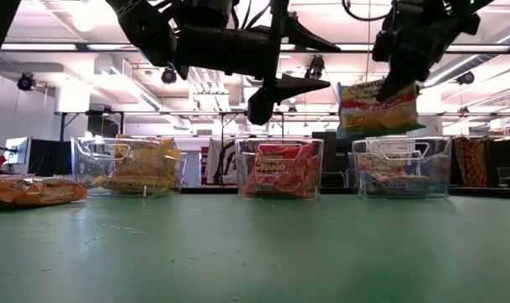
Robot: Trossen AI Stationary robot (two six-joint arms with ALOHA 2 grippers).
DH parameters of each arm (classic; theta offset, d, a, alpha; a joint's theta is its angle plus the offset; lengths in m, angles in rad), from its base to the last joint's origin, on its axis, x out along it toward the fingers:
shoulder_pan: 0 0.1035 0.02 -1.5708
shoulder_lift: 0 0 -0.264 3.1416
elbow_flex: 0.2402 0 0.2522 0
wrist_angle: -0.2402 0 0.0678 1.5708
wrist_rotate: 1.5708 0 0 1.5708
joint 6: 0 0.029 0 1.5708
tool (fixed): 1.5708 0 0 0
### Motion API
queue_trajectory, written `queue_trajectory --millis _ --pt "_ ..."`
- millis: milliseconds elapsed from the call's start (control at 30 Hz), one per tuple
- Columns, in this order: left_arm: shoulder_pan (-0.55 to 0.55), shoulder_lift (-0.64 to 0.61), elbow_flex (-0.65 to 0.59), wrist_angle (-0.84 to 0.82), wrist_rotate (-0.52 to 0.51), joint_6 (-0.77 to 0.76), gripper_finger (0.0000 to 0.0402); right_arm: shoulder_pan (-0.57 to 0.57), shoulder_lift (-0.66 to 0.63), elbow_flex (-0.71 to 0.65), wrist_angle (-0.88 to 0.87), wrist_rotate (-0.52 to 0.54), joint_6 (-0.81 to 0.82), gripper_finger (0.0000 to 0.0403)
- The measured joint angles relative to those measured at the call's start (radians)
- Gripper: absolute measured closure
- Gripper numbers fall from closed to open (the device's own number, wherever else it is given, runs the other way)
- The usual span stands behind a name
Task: Sort Maruchan noodles
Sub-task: Put the blue noodle pack into the right transparent bin
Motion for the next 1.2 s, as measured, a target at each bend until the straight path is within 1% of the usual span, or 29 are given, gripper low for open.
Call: queue_trajectory --millis 100,167,300,367,500,700,833,933,1033,1200 --pt "-0.001 0.0 0.0 0.0 0.0 0.0 0.0189 -0.001 0.0 0.046 -0.002 0.149 -0.023 0.0293" --pt "-0.002 0.0 0.0 -0.001 0.0 0.0 0.0189 -0.001 0.0 0.073 -0.011 0.227 -0.042 0.0293" --pt "-0.007 0.0 0.0 -0.003 0.0 0.0 0.0189 -0.003 0.0 0.097 -0.083 0.342 -0.089 0.0293" --pt "-0.009 0.005 0.0 0.0 0.0 0.0 0.0189 -0.012 0.0 0.088 -0.106 0.366 -0.109 0.0293" --pt "-0.01 0.017 0.0 -0.003 0.0 -0.001 0.0189 -0.039 0.001 0.036 -0.113 0.361 -0.149 0.0293" --pt "-0.01 0.039 0.0 0.003 0.0 -0.027 0.0189 -0.077 0.001 -0.041 -0.063 0.35 -0.187 0.0293" --pt "-0.011 0.057 0.0 0.006 0.0 -0.035 0.0189 -0.077 0.006 -0.076 -0.009 0.31 -0.176 0.029" --pt "-0.015 0.065 0.0 0.013 0.001 -0.044 0.0189 -0.079 0.032 -0.084 -0.001 0.242 -0.128 0.0285" --pt "-0.02 0.069 0.002 0.014 0.001 -0.047 0.0189 -0.077 0.07 -0.085 -0.001 0.216 -0.088 0.0276" --pt "-0.026 0.069 0.017 0.019 0.002 -0.048 0.0189 -0.079 0.153 -0.085 0.0 0.228 -0.046 0.0241"
